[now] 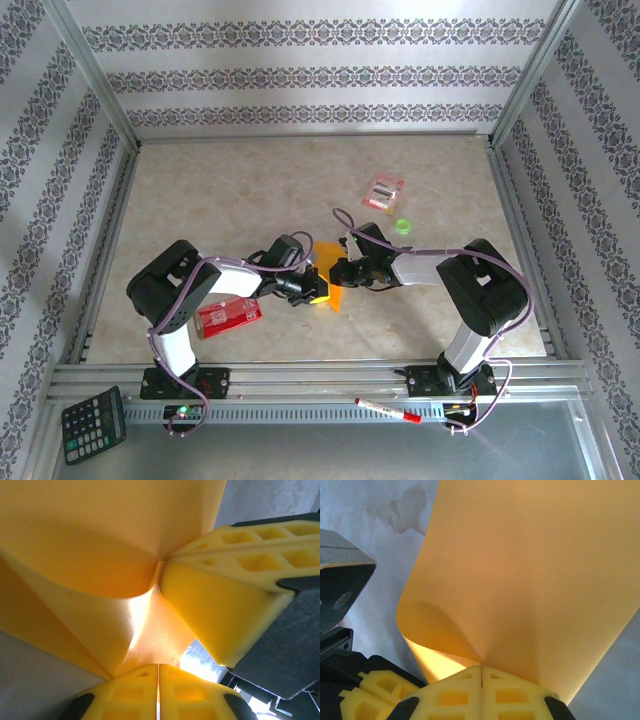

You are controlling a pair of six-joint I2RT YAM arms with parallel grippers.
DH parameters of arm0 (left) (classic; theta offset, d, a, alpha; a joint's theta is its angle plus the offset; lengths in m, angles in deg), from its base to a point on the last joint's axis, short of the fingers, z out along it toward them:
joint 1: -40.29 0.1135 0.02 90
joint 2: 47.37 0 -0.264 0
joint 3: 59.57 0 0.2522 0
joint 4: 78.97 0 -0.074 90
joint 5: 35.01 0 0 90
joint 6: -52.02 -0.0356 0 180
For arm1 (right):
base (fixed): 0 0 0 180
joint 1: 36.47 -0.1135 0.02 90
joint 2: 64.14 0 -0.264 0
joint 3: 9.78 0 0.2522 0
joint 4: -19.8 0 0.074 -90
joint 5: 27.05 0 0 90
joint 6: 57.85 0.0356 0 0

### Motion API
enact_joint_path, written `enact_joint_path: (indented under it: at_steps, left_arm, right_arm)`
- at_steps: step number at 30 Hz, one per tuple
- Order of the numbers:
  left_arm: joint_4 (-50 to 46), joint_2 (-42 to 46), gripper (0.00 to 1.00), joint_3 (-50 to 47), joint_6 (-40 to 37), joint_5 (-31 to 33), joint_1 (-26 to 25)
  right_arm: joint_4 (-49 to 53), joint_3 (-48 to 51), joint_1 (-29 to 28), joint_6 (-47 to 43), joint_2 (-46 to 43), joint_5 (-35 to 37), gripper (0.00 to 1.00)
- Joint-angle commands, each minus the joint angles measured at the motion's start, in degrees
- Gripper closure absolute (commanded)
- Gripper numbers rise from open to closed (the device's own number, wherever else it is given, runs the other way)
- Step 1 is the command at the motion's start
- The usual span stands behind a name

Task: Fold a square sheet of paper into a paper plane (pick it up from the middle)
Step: Third fold the triangle at the center of the table.

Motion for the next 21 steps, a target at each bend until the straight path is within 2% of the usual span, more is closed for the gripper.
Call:
enact_joint_path:
  at_steps: [1,7,15,21]
  left_arm:
    - [-1.5,2.9,0.89,0.3,-1.4,0.7,1.2]
    - [-4.3,2.4,0.89,1.3,-3.5,0.8,3.8]
    - [-6.8,-2.1,0.89,3.4,-6.3,0.9,4.2]
    - [-9.3,1.1,0.89,3.6,-7.1,1.8,4.3]
  right_arm:
    - [5.9,2.3,0.9,-1.1,2.2,4.8,1.00]
    - [5.9,2.1,0.9,-1.0,2.3,4.6,1.00]
    - [5.9,2.4,0.9,-0.9,2.4,4.5,1.00]
    - [6.3,2.2,0.9,-1.1,2.2,4.6,1.00]
